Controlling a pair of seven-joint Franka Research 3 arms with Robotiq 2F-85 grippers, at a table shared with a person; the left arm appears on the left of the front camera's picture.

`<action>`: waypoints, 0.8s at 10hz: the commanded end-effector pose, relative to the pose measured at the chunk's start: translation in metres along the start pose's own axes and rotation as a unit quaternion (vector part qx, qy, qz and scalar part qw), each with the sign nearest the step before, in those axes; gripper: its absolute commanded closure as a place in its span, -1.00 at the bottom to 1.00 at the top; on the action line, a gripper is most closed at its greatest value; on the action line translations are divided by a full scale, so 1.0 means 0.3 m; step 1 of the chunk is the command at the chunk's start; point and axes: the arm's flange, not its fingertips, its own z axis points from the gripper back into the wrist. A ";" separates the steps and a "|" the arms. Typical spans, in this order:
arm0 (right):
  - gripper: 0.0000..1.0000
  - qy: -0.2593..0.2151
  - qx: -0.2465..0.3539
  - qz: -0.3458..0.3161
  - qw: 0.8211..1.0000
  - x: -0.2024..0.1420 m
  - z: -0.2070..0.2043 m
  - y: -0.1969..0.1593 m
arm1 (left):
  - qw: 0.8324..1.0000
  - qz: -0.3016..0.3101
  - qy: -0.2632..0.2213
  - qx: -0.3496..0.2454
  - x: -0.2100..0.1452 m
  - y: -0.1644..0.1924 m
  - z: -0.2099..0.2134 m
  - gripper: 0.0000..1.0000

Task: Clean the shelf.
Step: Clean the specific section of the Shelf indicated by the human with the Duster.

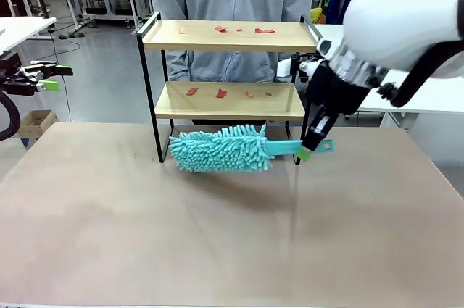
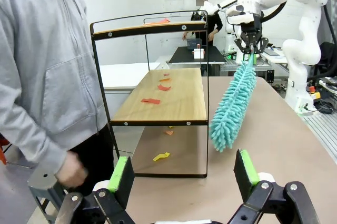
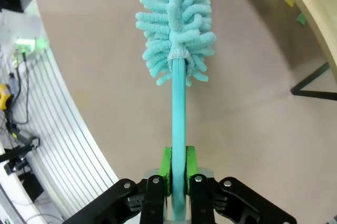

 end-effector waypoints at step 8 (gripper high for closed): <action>0.74 -0.025 -0.035 -0.048 0.998 0.058 -0.076 0.031 | 1.000 -0.008 0.005 -0.004 0.003 -0.004 0.002 -1.00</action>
